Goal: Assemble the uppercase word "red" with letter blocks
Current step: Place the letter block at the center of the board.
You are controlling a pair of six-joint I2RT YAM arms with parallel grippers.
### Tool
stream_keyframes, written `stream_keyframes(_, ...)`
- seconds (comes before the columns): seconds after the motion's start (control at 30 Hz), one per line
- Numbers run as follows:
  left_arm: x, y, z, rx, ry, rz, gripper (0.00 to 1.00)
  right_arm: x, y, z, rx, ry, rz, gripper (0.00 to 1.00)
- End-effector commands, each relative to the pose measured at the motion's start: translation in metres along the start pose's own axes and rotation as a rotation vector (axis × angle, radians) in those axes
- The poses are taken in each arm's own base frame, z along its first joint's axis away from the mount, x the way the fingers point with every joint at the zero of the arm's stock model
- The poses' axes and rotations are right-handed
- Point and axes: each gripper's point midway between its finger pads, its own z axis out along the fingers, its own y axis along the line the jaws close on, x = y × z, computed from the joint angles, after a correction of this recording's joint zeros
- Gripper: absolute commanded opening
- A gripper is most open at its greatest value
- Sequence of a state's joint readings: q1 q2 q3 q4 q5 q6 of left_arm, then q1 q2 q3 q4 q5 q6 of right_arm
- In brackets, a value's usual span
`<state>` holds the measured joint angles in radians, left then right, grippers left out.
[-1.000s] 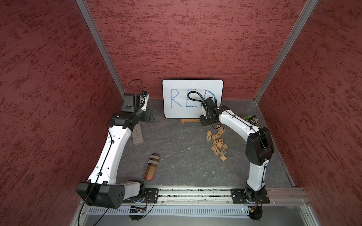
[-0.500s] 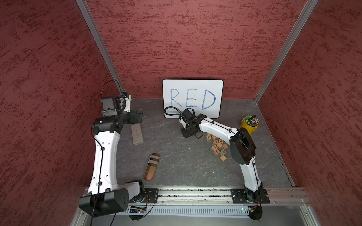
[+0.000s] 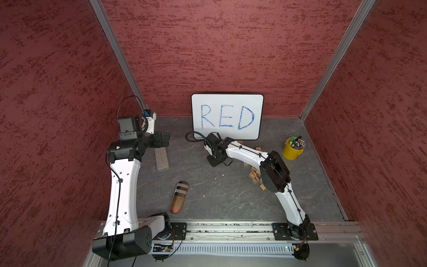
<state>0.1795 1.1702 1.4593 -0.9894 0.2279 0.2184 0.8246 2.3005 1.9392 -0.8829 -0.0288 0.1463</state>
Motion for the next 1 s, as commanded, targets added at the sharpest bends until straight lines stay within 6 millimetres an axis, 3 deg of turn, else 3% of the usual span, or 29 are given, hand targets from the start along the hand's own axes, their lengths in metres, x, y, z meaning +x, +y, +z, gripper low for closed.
stream_keyframes(0.0, 0.000, -0.003, -0.008, 0.010, -0.011, 0.021, 1.00, -0.004, 0.004, -0.004, 0.028, 0.001, -0.037, 0.27)
stream_keyframes(0.33, -0.001, -0.005, -0.007, 0.023, -0.014, 0.023, 1.00, -0.010, 0.023, 0.005, 0.007, 0.024, -0.094, 0.28)
stream_keyframes(0.7, 0.000, -0.006, -0.006, 0.029, -0.007, 0.034, 0.99, -0.012, 0.025, 0.014, 0.003, 0.027, -0.099, 0.31)
stream_keyframes(0.97, -0.002, -0.006, -0.005, 0.035, -0.004, 0.045, 0.99, -0.011, 0.023, 0.018, 0.017, 0.026, -0.097, 0.40)
